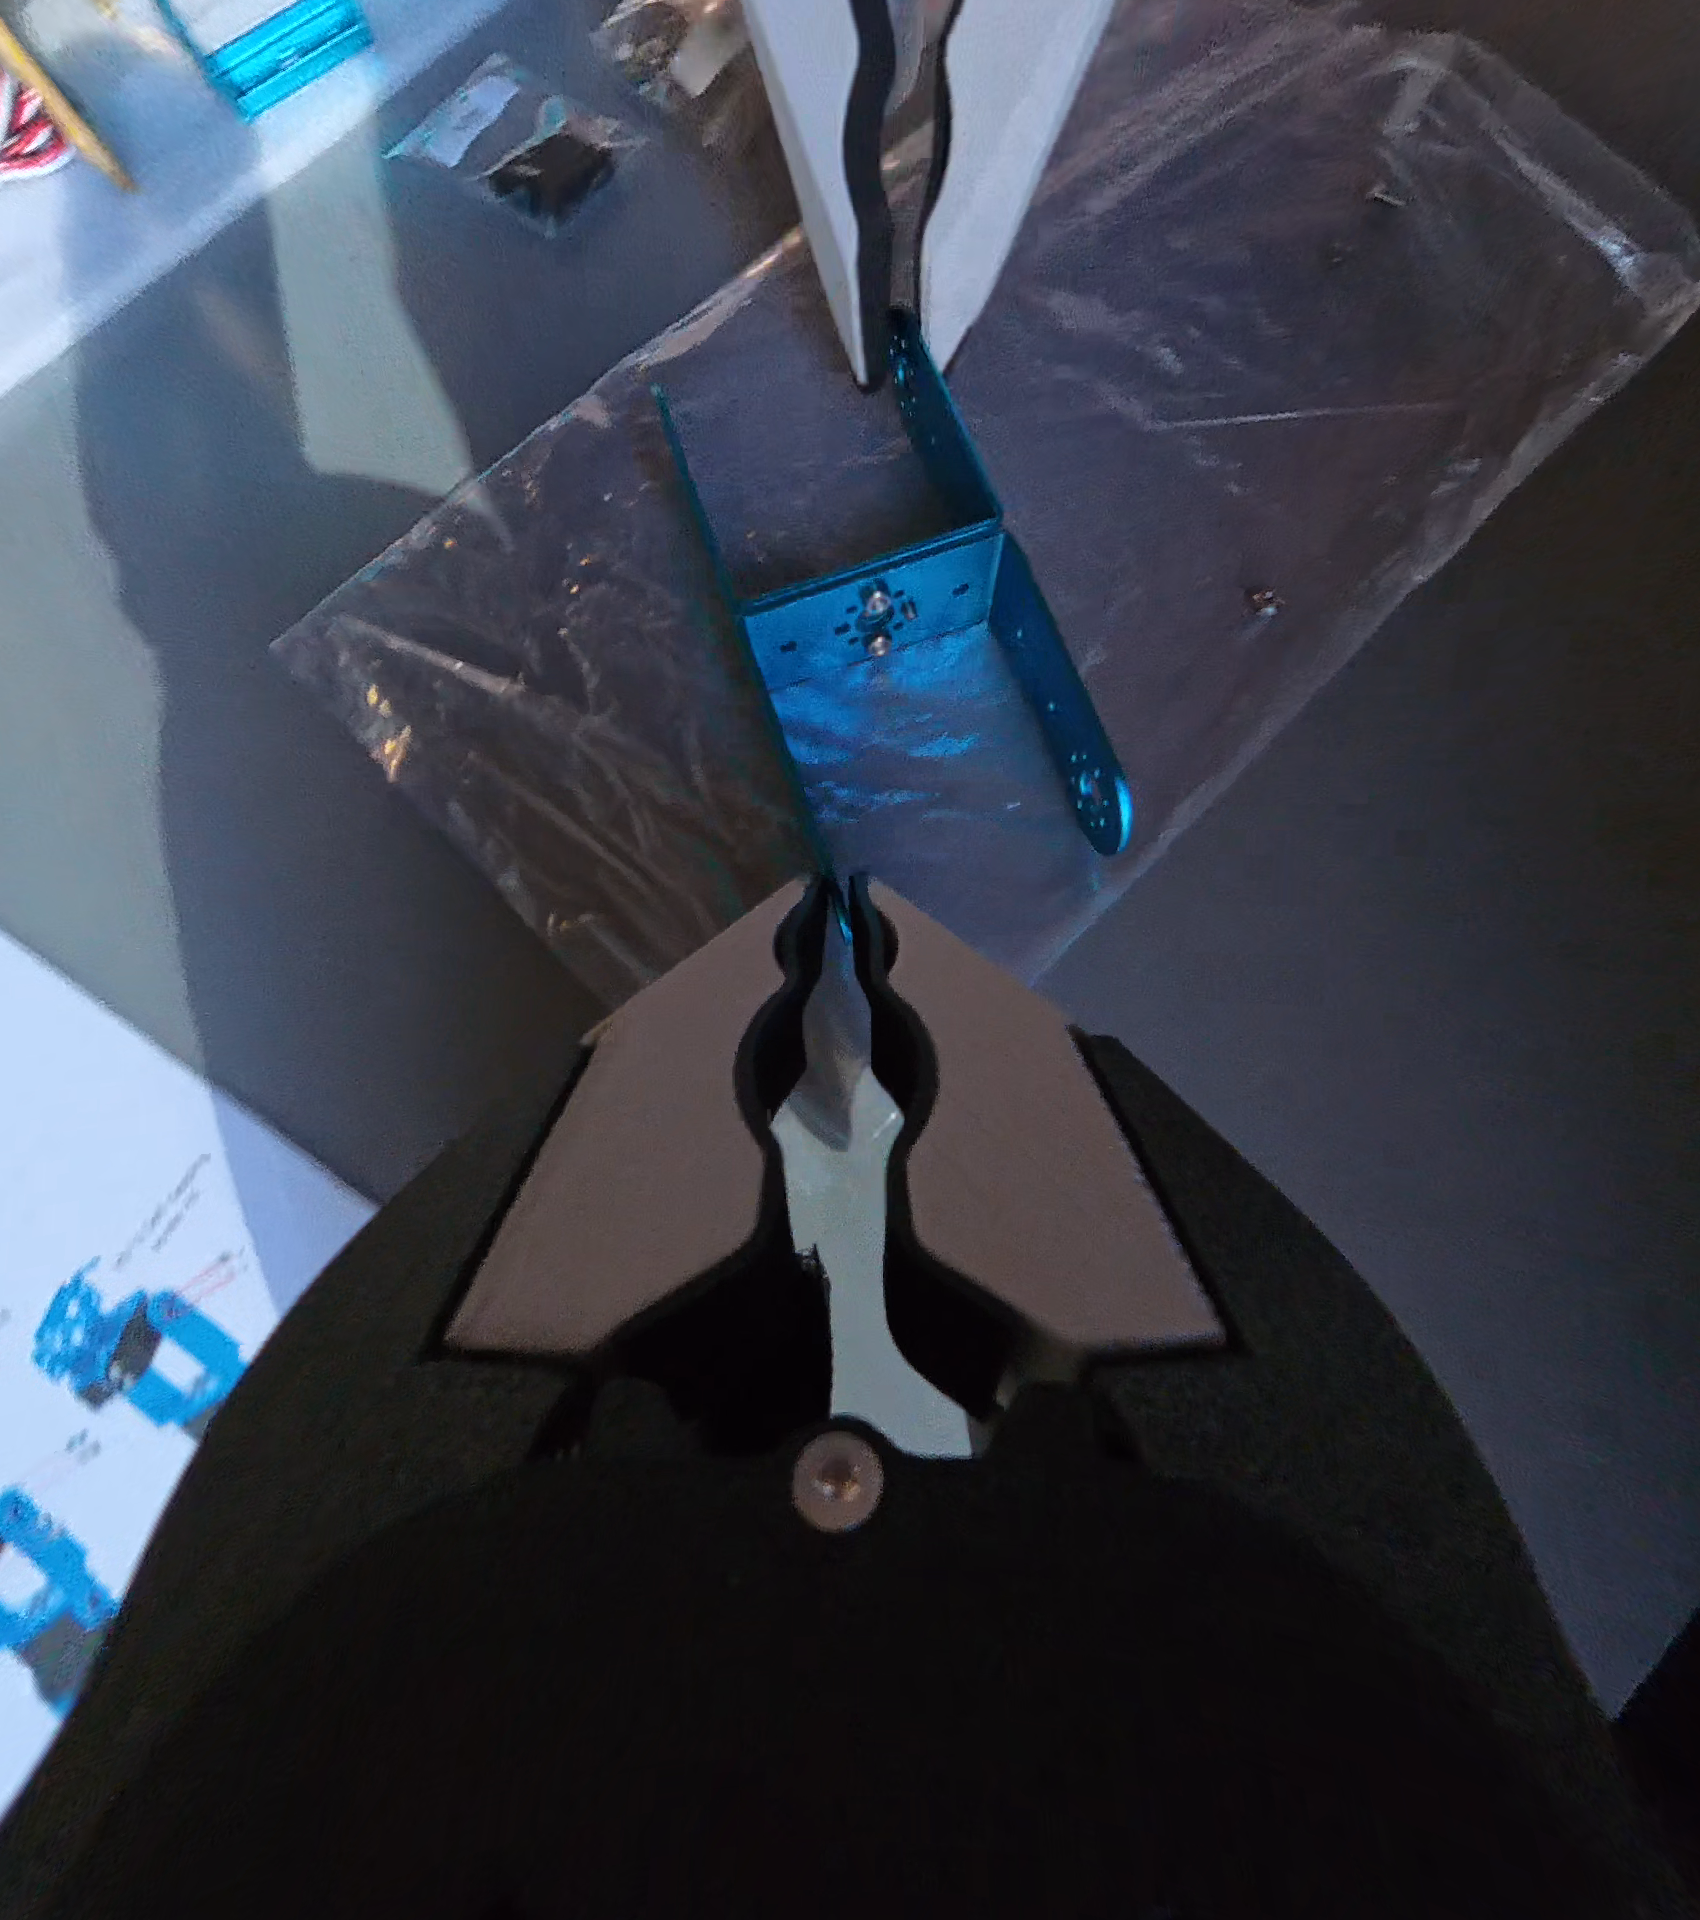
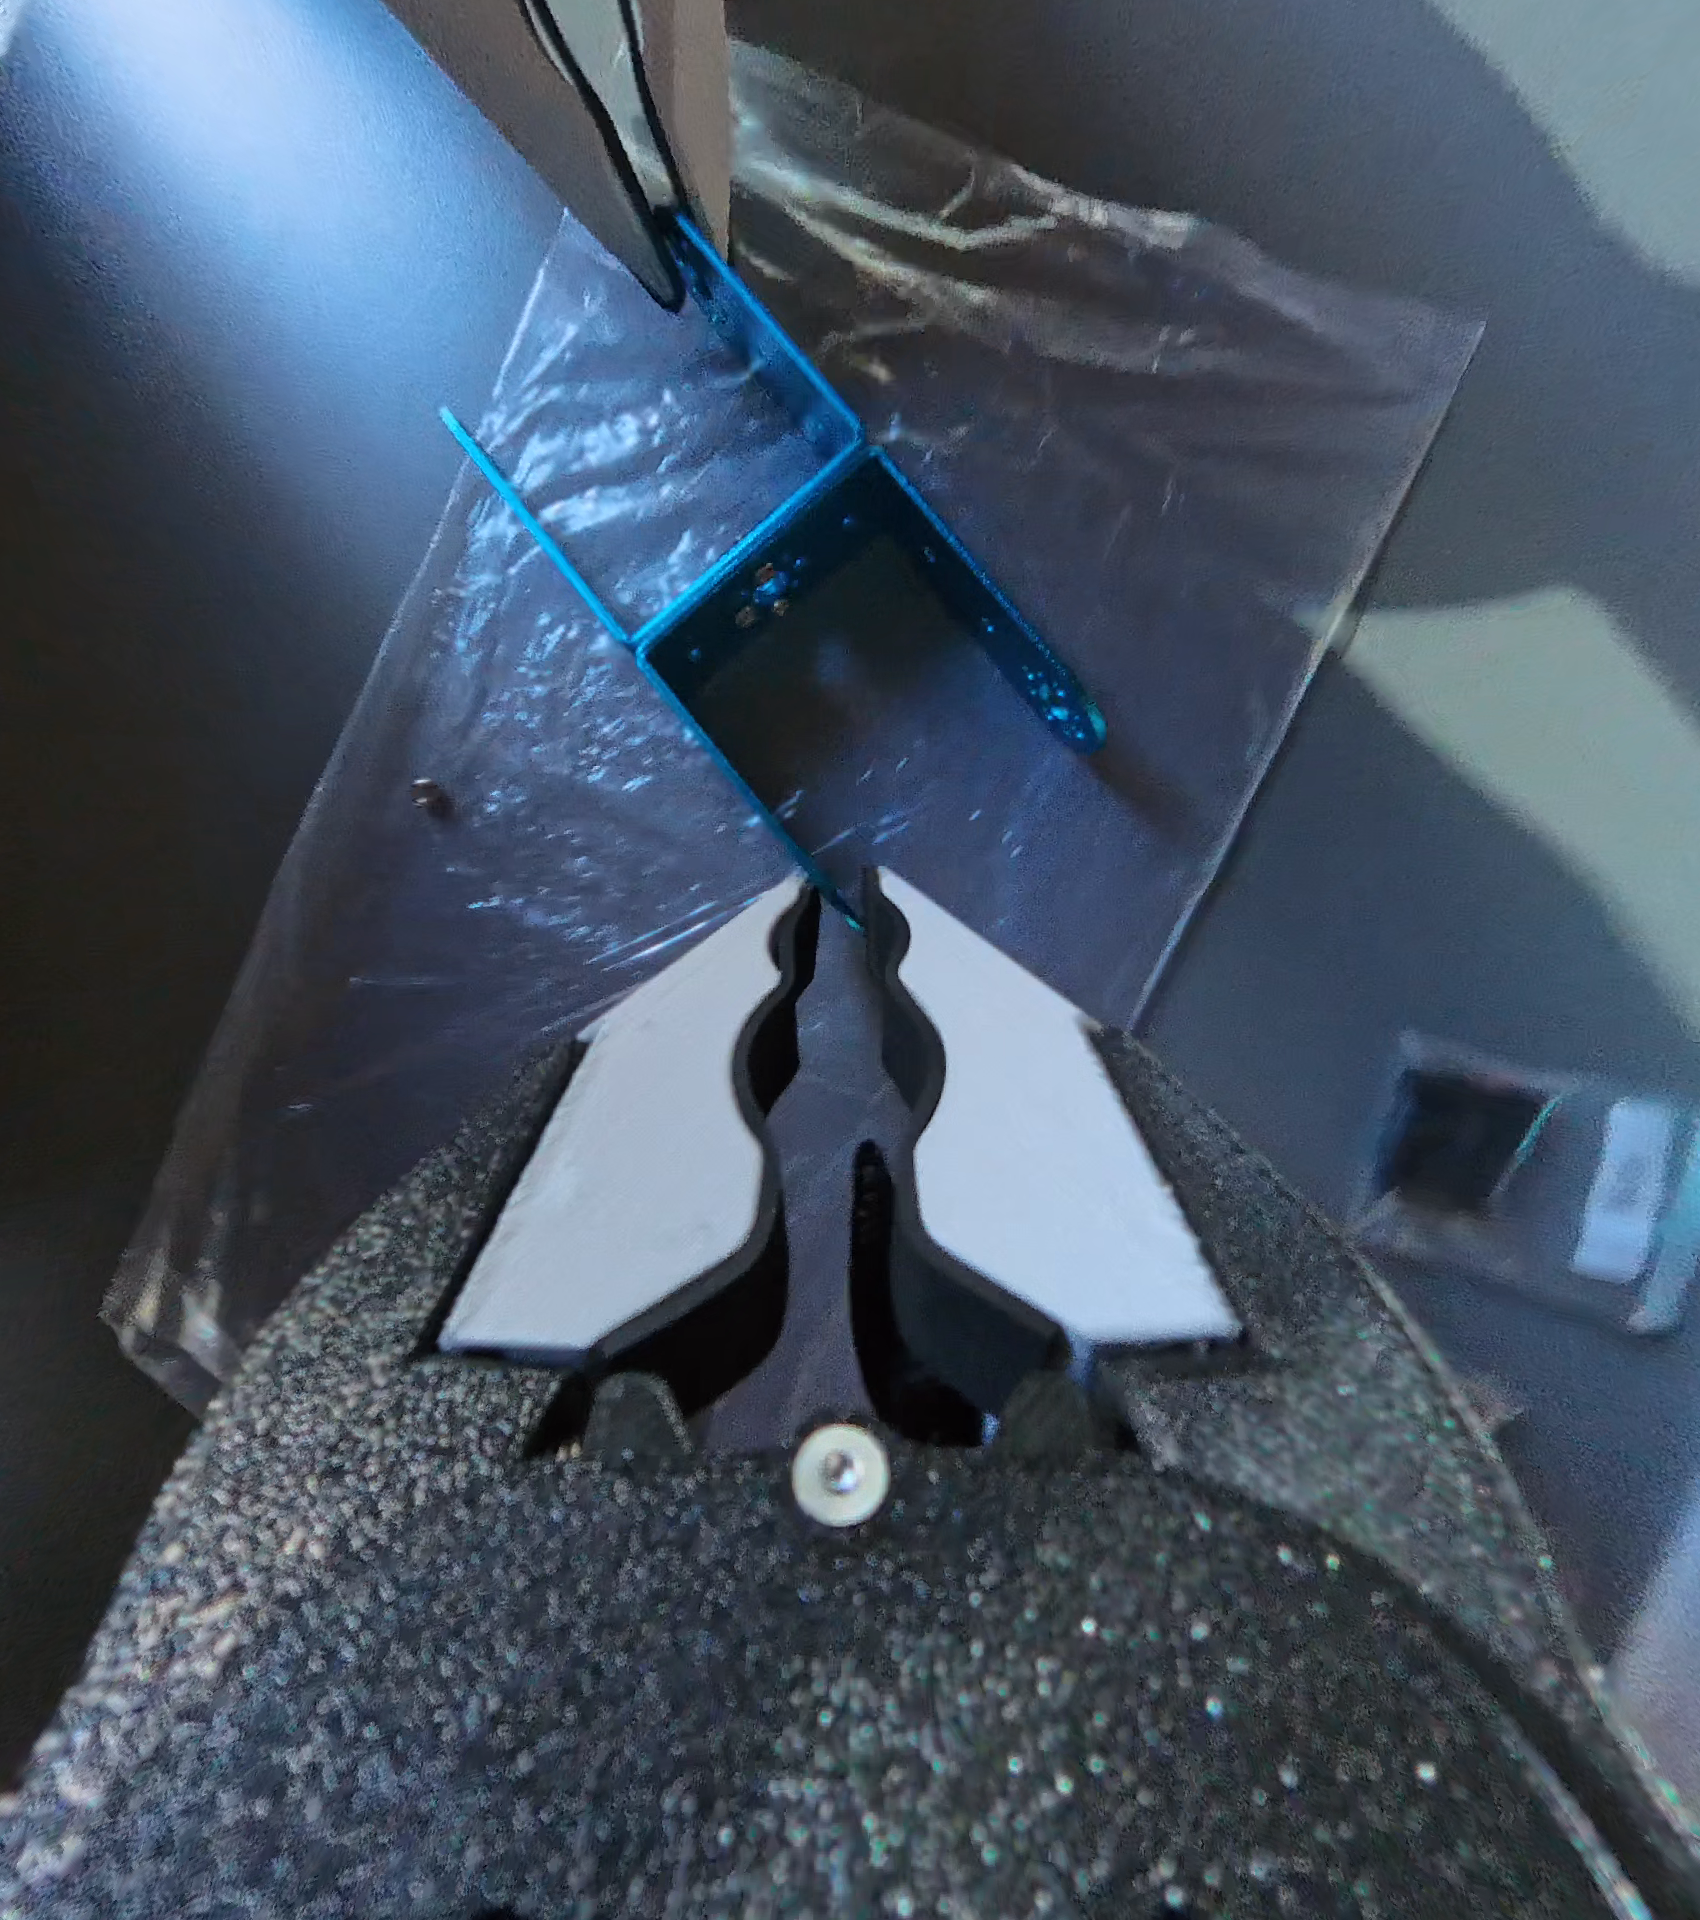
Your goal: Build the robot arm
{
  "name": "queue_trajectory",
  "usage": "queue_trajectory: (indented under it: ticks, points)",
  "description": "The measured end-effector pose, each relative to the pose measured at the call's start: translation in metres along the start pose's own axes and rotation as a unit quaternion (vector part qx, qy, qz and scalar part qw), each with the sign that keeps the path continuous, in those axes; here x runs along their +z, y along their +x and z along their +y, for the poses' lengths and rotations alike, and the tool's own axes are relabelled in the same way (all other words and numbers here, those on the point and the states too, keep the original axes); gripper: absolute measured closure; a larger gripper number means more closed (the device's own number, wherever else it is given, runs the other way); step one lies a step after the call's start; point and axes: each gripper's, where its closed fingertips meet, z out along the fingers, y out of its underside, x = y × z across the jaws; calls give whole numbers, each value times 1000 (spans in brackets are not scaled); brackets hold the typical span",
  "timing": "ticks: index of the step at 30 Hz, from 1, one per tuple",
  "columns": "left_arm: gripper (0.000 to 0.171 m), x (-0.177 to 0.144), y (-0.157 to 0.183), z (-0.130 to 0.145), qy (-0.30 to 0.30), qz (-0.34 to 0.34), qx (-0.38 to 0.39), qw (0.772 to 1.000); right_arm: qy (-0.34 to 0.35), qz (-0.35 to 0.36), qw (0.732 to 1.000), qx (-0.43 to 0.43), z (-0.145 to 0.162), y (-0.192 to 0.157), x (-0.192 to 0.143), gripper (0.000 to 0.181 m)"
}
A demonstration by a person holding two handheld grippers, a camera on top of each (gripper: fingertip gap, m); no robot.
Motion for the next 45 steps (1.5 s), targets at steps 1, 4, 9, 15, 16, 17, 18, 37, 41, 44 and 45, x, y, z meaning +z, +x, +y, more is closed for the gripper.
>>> queue_trajectory:
  ticks: [1,4,9,15,16,17,18,37,41,44,45]
  points:
    - [168,-2,-3,2,0,-18,-10,1000,-7,-12,1000,-16,-4,5,2,174]
    - [168,-7,-3,6,5,-53,-40,998,-36,-31,997,-60,-14,19,7,173]
    - [164,-9,21,3,20,-60,-65,996,-62,-32,991,-116,-27,36,14,170]
    - [152,-9,63,-14,32,8,-44,998,-14,42,998,-46,-31,46,-11,153]
    - [152,-14,64,-18,40,26,-41,998,10,63,998,-13,-31,42,-20,151]
    - [150,-20,62,-23,55,47,-42,996,49,70,996,30,-35,31,-28,149]
    - [149,-26,54,-27,73,64,-49,994,91,62,991,76,-40,14,-32,144]
    - [126,2,-46,-52,31,284,65,956,141,221,917,299,-34,-70,27,166]
    - [126,-3,-31,-37,18,320,67,945,124,223,923,289,-29,-61,20,169]
    - [128,-7,-23,-29,14,303,80,950,103,228,931,264,-24,-46,13,173]
    - [129,-8,-21,-26,14,295,81,952,93,226,936,255,-22,-41,12,174]
